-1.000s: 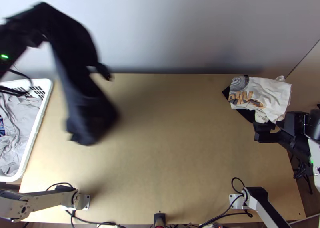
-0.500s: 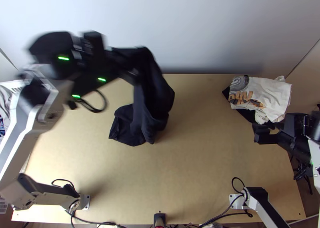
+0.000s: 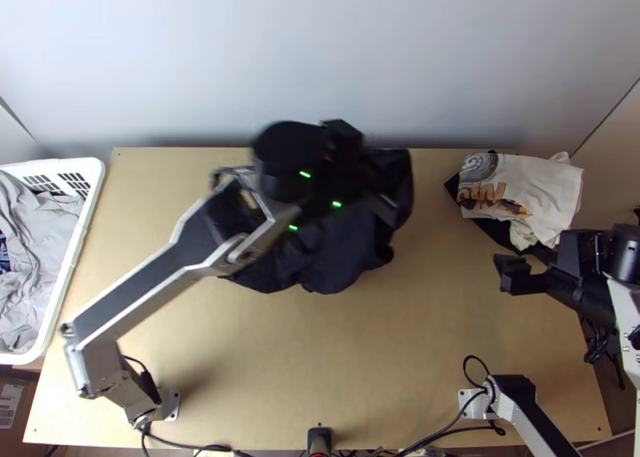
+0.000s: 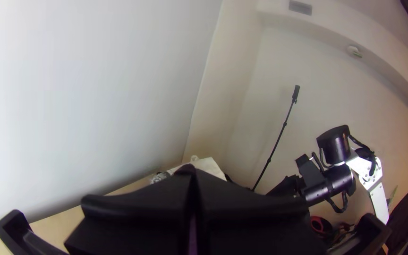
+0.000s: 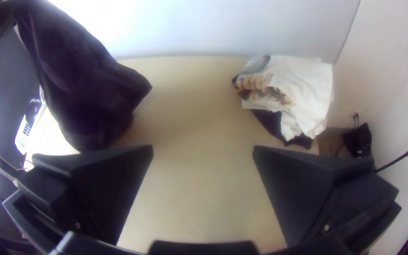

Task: Fold the t-shirt

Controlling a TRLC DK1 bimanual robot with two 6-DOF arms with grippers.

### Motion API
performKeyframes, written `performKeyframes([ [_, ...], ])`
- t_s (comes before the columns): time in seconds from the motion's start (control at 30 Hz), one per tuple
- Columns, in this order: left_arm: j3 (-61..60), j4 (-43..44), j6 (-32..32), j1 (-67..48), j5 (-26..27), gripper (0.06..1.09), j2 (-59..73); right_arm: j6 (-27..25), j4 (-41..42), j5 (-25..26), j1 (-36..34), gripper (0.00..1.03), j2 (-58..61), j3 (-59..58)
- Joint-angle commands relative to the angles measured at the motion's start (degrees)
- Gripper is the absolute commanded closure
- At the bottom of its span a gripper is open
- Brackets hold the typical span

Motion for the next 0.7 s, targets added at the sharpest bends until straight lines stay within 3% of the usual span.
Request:
performKeyframes([
  [0.0,1.6,5.4,0.4,-3.5,-7.6,1.05,5.7,-0.1,-0.3,-0.2,2.4,0.04,-0.3,-2.4],
  [0.27,4.2,10.5,2.7,-3.9,-12.8,1.05,7.8,-0.8,0.3,-2.0,6.5,0.04,-0.3,-6.3],
  [0.67,2.3,14.5,6.1,0.6,-14.9,1.05,16.7,-1.7,2.0,-5.2,15.8,0.04,2.0,-10.4],
])
